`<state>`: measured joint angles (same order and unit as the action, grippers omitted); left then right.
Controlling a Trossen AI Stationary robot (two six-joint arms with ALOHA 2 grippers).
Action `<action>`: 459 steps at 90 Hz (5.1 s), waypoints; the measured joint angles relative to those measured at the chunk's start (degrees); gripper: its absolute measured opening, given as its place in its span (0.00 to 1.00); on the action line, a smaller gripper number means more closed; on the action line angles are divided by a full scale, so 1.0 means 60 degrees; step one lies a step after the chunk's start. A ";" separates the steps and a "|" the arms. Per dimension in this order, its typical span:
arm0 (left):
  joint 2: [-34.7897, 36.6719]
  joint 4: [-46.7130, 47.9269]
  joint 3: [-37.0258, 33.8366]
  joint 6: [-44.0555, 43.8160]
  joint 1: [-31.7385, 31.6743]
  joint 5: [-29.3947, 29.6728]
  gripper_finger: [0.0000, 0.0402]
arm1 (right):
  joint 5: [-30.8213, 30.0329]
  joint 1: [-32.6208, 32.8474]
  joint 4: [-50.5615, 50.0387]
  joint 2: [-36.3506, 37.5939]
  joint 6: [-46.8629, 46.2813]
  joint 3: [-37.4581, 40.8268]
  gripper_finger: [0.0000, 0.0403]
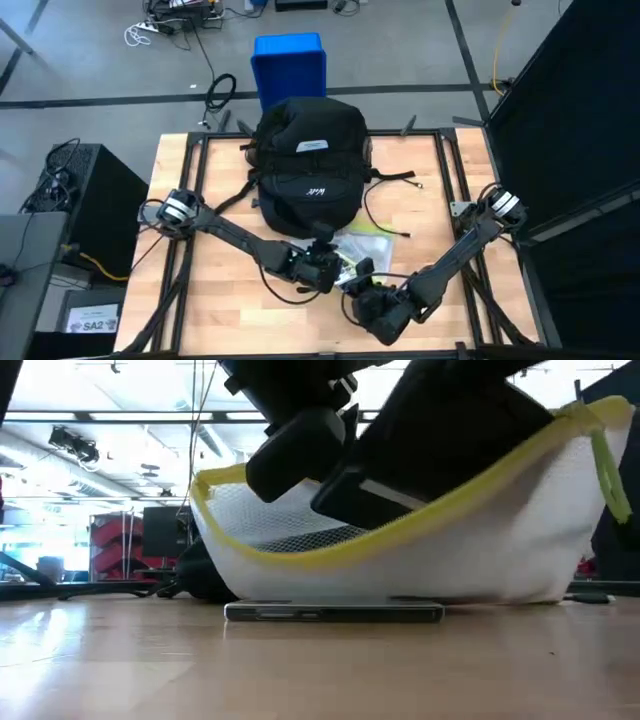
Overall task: Unpack backpack
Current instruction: Remove the calculator from the zip bag, then remove the pen from the zip bag
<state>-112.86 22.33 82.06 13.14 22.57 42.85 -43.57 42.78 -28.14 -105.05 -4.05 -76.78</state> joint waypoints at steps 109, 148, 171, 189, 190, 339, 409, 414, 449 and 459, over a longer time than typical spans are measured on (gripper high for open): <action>0.0000 0.0814 -0.0025 -0.0757 -0.0164 -0.0232 0.00 | -0.0582 0.1372 0.0533 0.2028 -0.0817 -0.0057 0.00; -0.0018 0.1154 -0.0036 -0.0784 -0.0157 -0.0243 0.00 | -0.0262 0.1552 0.0110 0.2042 -0.1519 -0.0061 0.00; -0.0018 0.1304 -0.0036 -0.0983 -0.0164 -0.0173 0.00 | -0.1749 0.1408 -0.1485 0.2275 -0.2969 -0.0062 0.00; -0.0018 0.1275 -0.0033 -0.1012 -0.0164 -0.0409 0.00 | -0.1649 0.0621 -0.6047 0.2274 -0.7528 -0.0066 0.00; -0.0018 0.1275 -0.0033 -0.1012 -0.0164 -0.0418 0.00 | -0.1542 0.0562 -0.6324 0.2267 -0.7773 -0.0054 0.00; -0.0011 -0.1118 -0.0025 -0.0291 -0.0437 -0.1104 0.00 | 0.2201 -0.1018 0.0581 0.0599 -0.2307 0.0673 0.23; -0.0004 -0.1433 -0.0025 -0.0480 -0.0219 -0.1862 0.00 | 0.1144 -0.1630 -0.5749 -0.0114 -0.7871 0.0797 0.41; -0.0006 -0.1468 -0.0025 -0.0480 -0.0193 -0.1909 0.00 | 0.1135 -0.1649 -0.5742 -0.0118 -0.7908 0.0908 0.40; -0.0004 -0.1123 -0.0025 -0.0747 0.0156 -0.2068 0.00 | 0.1155 -0.1815 -0.4873 -0.0118 -0.8245 0.2224 0.42; -0.0004 -0.0861 -0.0025 -0.0983 0.0250 -0.2124 0.00 | 0.1193 -0.1939 -0.4529 -0.0118 -0.8249 0.2584 0.43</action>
<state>-112.88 17.16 81.91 7.24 24.07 30.11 -36.41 31.15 -55.31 -105.75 -53.54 -61.27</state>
